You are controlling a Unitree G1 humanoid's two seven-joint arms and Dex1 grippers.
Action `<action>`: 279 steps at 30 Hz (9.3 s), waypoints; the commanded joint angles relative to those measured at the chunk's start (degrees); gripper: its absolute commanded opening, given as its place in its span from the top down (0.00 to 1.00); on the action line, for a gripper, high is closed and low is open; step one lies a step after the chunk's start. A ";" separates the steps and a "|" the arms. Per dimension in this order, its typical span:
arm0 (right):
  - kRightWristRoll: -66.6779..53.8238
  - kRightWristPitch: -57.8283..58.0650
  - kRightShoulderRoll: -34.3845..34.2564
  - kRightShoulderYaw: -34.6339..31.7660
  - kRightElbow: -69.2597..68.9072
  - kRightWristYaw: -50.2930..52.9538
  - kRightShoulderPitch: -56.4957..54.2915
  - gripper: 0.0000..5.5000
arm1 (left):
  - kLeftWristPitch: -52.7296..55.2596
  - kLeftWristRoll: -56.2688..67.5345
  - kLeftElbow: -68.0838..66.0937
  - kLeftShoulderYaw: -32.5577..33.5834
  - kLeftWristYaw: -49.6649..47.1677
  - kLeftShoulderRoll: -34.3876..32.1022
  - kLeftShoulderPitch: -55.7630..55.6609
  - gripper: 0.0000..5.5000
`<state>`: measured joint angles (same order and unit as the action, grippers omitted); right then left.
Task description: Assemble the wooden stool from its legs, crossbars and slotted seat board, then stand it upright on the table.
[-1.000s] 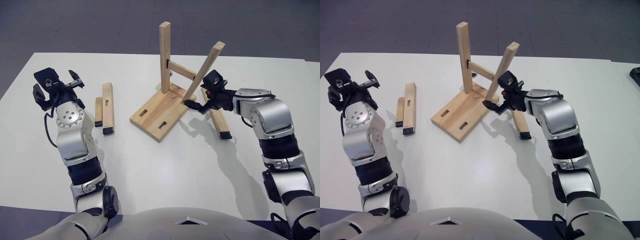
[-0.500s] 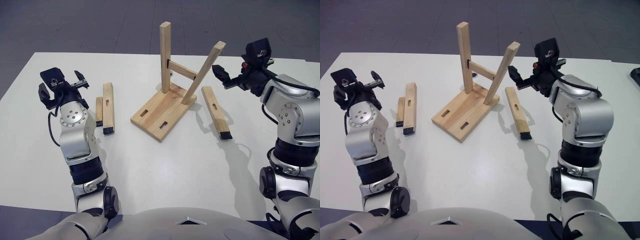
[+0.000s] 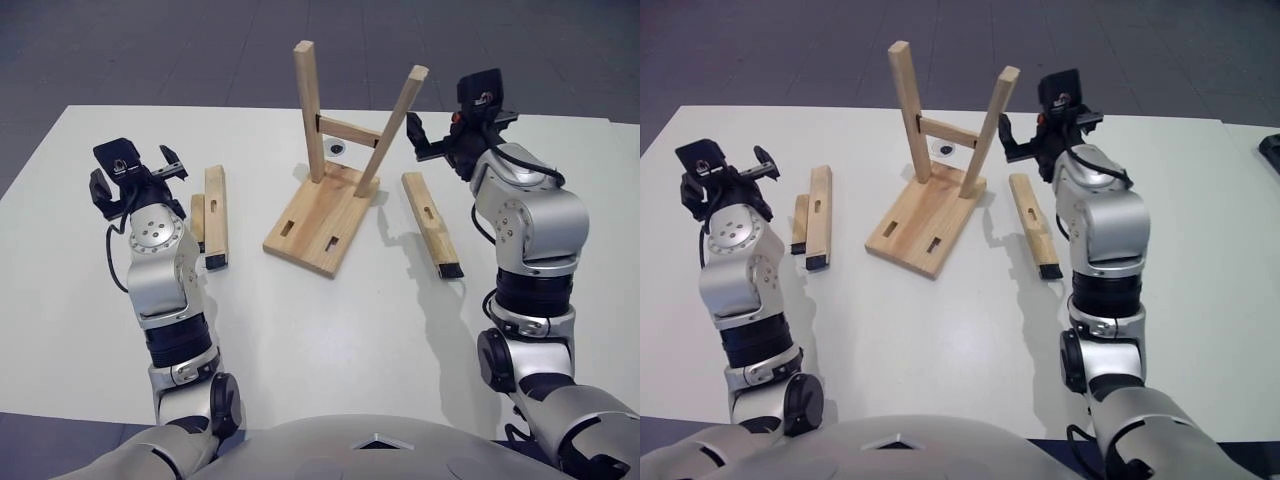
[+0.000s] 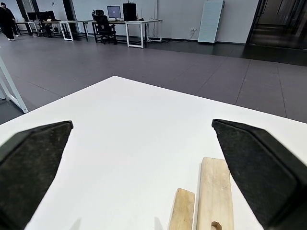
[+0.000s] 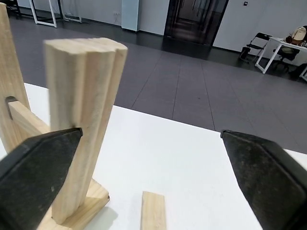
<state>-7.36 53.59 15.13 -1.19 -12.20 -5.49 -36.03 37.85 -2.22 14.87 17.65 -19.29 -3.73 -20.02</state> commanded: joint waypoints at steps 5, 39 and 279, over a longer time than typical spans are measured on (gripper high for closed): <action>5.30 -9.51 2.40 2.44 6.68 -0.77 -1.32 0.03 | -0.60 -0.24 -2.40 -1.14 1.09 -0.52 -1.42 0.02; 2.23 -6.17 2.39 -5.01 6.53 -5.26 9.56 0.03 | -4.84 3.06 -5.27 5.35 11.63 -13.28 -0.62 0.02; -42.86 -7.19 -14.91 -10.25 9.28 -0.76 -13.98 0.92 | -17.13 10.08 3.52 -20.03 37.12 -14.07 -6.94 0.51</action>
<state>-51.10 46.88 -1.62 -10.04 -1.86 -7.05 -51.10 19.02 7.02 18.88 -3.73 18.25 -18.38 -25.96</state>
